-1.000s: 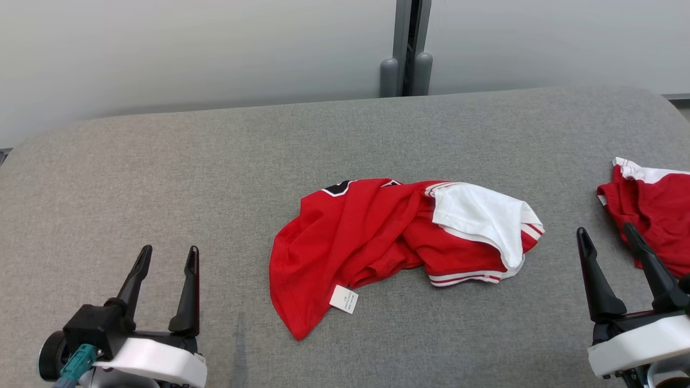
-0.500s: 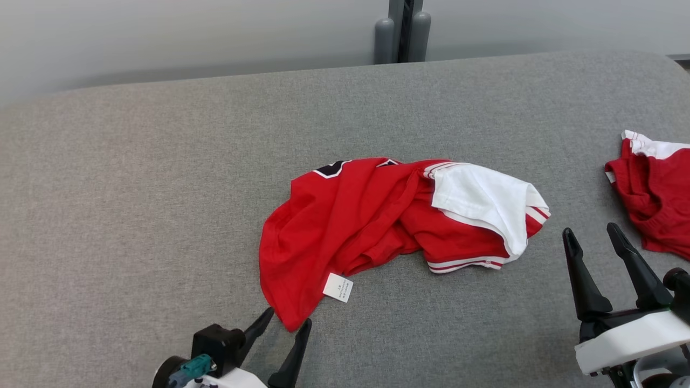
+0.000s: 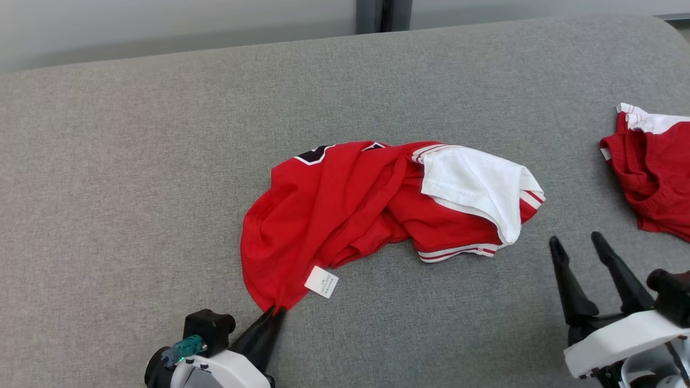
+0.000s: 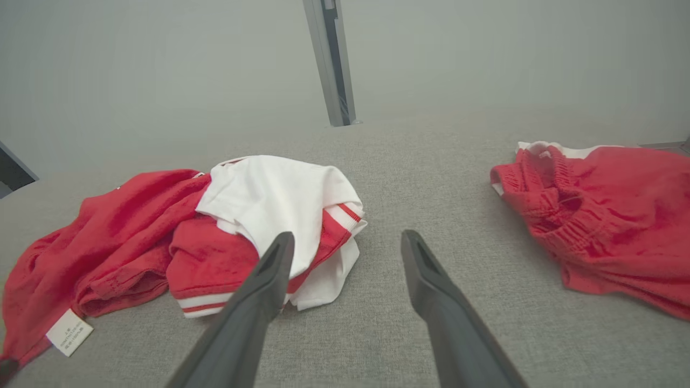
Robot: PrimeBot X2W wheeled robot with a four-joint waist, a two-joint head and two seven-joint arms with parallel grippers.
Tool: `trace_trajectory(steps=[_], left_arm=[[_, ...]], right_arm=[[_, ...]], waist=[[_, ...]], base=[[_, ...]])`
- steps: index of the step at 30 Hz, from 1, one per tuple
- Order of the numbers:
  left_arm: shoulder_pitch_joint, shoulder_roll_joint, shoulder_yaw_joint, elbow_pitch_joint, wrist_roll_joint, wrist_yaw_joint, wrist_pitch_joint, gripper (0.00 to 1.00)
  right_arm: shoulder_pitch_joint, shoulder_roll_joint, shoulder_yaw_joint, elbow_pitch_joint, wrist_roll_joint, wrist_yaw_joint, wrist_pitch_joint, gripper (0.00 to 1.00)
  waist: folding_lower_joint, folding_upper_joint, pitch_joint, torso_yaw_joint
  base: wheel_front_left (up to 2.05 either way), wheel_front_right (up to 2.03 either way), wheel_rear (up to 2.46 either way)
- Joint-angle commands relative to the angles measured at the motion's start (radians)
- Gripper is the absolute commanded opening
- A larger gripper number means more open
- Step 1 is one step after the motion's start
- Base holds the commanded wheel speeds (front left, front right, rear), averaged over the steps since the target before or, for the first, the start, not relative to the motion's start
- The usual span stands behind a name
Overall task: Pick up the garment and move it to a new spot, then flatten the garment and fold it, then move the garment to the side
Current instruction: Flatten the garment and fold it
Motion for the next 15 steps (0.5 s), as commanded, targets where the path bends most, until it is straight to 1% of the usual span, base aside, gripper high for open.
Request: trace_trajectory(steps=[1, 10, 15], left_arm=[[-0.014, 0.008, 0.006, 0.006, 0.000, -0.002, -0.006, 0.00], [-0.043, 0.004, 0.003, 0.020, 0.004, -0.002, -0.020, 0.00], [-0.059, -0.003, -0.003, 0.029, 0.005, -0.002, -0.030, 0.00]], right_arm=[[-0.007, -0.010, 0.009, 0.006, 0.007, 0.000, 0.008, 1.00], [-0.043, -0.024, 0.092, 0.057, 0.030, 0.000, 0.059, 1.00], [-0.074, -0.029, 0.109, 0.082, 0.021, 0.000, 0.063, 1.00]], waist=[[0.0000, -0.0001, 0.002, -0.001], [0.0000, -0.0001, 0.024, 0.017], [0.0000, -0.0001, 0.034, 0.033]], base=[[0.00, 0.00, 0.00], [0.00, 0.00, 0.00], [0.00, 0.00, 0.00]])
